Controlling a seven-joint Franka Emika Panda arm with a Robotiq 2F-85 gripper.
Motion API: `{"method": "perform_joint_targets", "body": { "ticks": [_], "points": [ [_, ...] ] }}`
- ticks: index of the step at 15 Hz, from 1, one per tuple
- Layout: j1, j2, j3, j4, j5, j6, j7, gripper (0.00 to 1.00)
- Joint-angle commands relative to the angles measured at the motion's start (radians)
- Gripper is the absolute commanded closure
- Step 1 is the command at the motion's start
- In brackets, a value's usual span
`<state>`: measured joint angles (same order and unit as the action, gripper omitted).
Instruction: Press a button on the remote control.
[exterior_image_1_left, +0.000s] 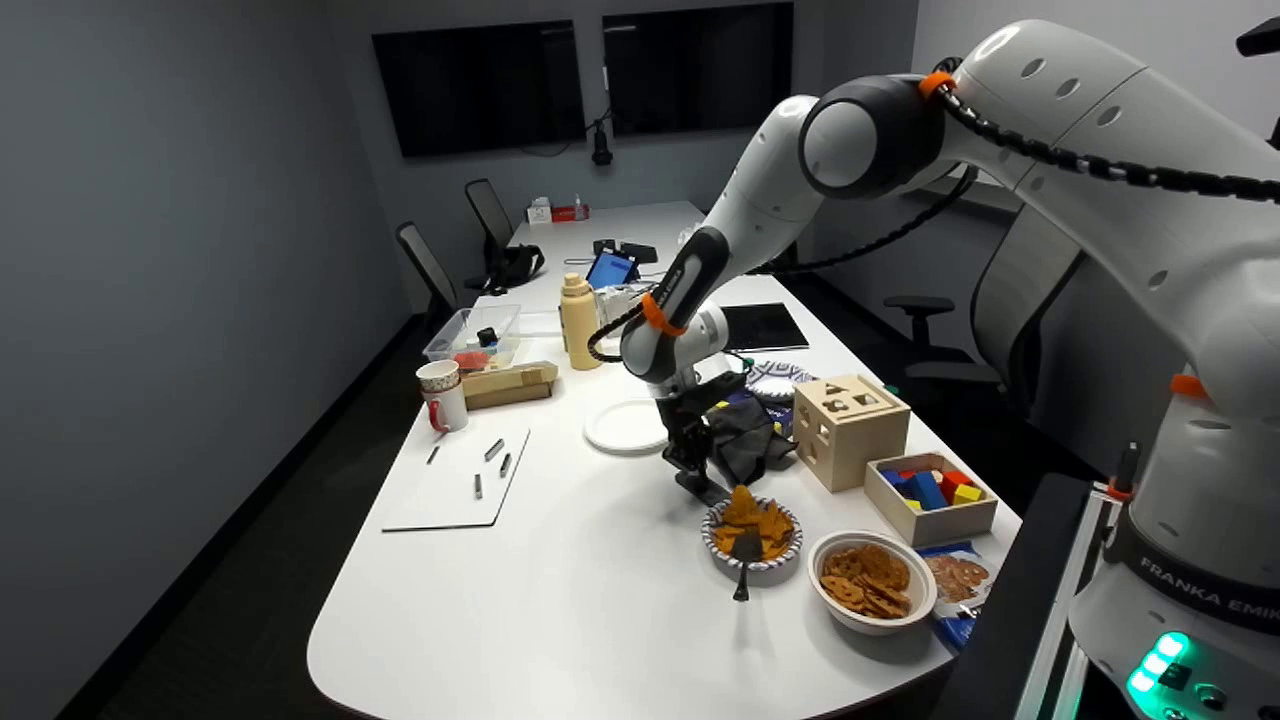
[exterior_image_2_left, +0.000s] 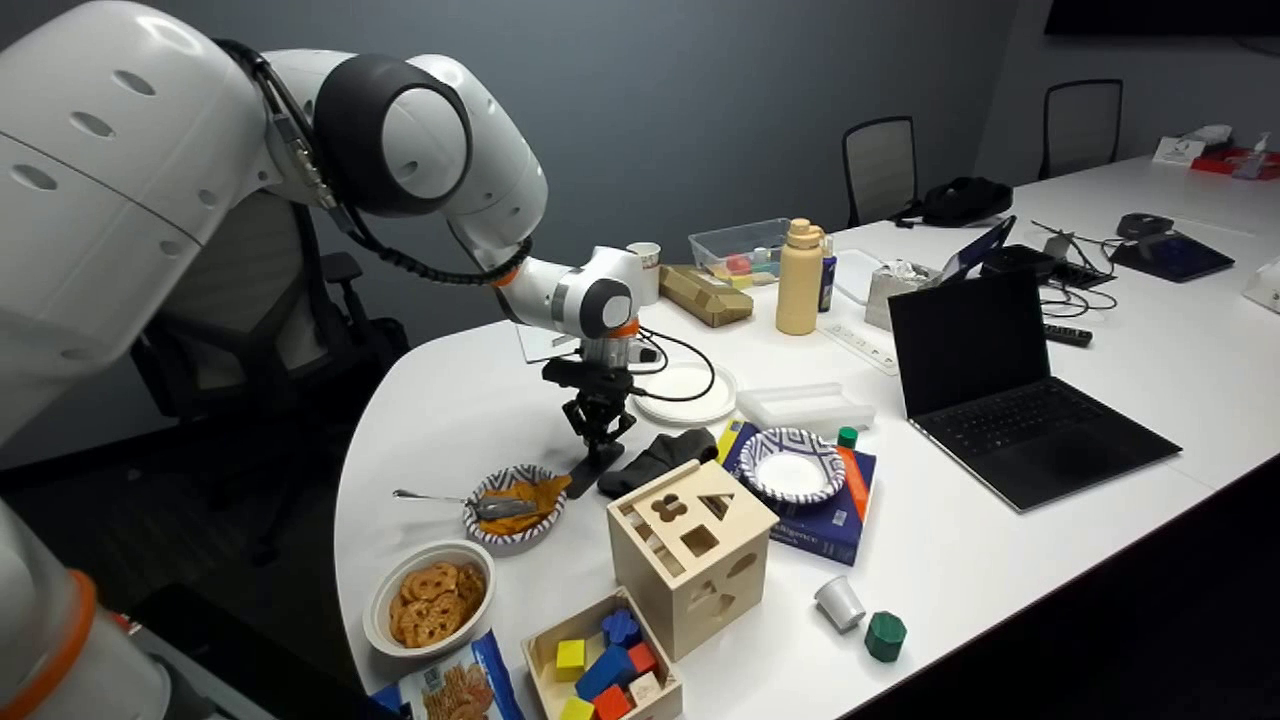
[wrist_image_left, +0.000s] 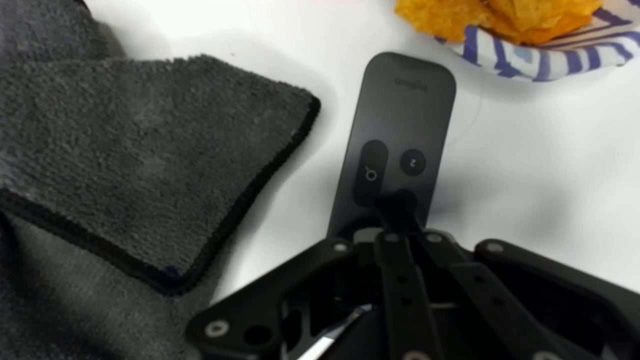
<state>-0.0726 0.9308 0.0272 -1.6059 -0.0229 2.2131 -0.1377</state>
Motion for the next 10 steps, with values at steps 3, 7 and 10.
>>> {"method": "perform_joint_targets", "body": {
  "ticks": [3, 7, 10],
  "points": [
    [0.008, 0.033, -0.008, 0.055, 0.003, -0.049, 0.007, 1.0],
    [0.014, -0.026, -0.012, 0.009, 0.003, -0.035, 0.028, 1.0],
    [0.036, -0.097, -0.021, -0.038, -0.006, -0.03, 0.063, 1.0]
  ]
}}
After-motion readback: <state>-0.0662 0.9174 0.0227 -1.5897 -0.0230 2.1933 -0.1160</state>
